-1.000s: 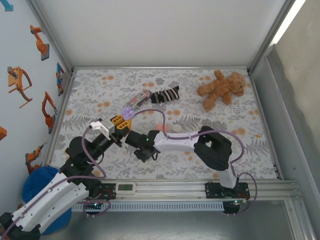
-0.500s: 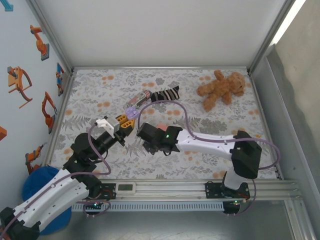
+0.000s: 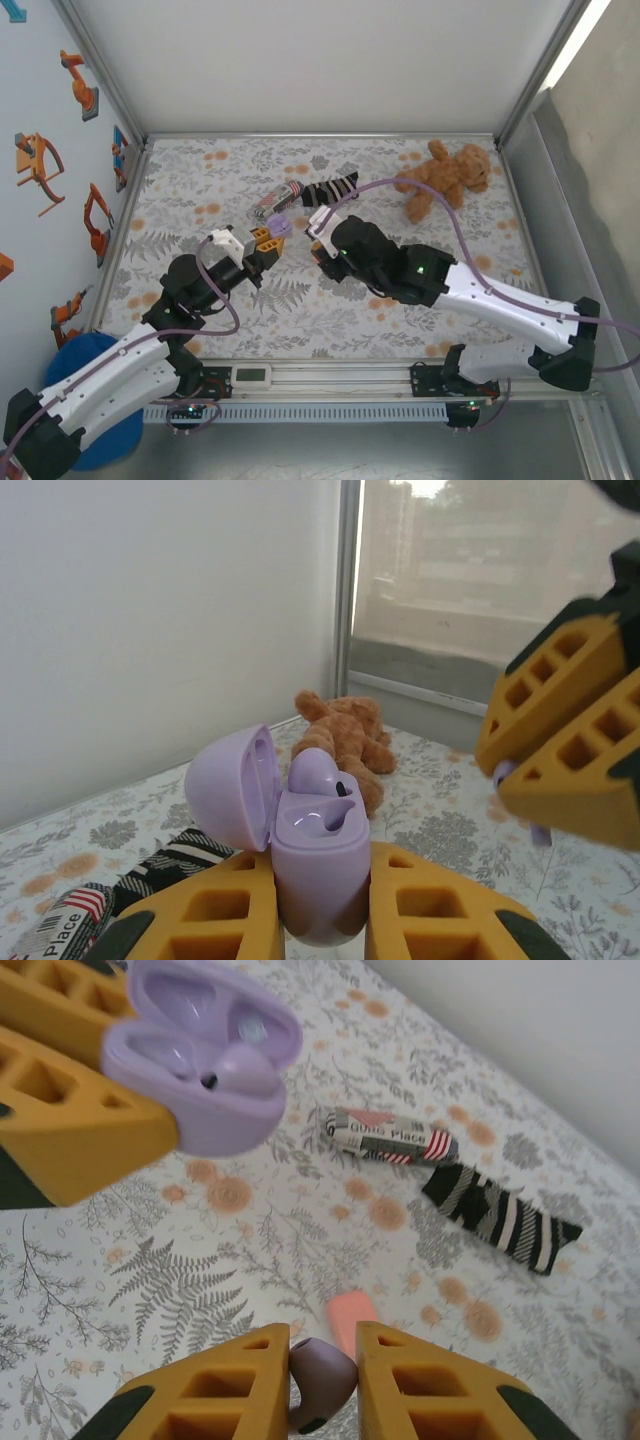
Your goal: Insert the wireless bluetooth earbuds into the charging case
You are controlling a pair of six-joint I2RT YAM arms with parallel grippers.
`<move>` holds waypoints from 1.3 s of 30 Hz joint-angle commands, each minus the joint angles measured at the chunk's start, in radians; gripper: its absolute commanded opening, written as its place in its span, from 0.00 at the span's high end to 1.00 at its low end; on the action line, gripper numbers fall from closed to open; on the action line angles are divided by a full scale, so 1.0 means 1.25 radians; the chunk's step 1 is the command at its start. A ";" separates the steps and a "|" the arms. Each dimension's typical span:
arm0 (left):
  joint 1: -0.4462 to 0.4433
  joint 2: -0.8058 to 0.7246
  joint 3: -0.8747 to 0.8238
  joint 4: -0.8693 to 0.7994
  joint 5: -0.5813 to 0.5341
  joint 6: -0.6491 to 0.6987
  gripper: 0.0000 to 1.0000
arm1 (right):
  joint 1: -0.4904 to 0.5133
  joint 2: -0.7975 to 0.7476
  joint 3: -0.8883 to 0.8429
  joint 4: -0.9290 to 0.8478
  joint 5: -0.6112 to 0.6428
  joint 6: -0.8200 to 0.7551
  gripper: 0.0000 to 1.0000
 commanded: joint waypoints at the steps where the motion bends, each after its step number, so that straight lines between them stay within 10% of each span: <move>1: -0.005 0.015 0.016 0.068 0.042 -0.021 1.00 | -0.004 -0.033 0.023 0.055 -0.012 -0.132 0.79; 39: -0.013 0.079 0.043 0.133 0.221 -0.043 1.00 | -0.004 0.024 0.064 0.190 -0.139 -0.370 0.79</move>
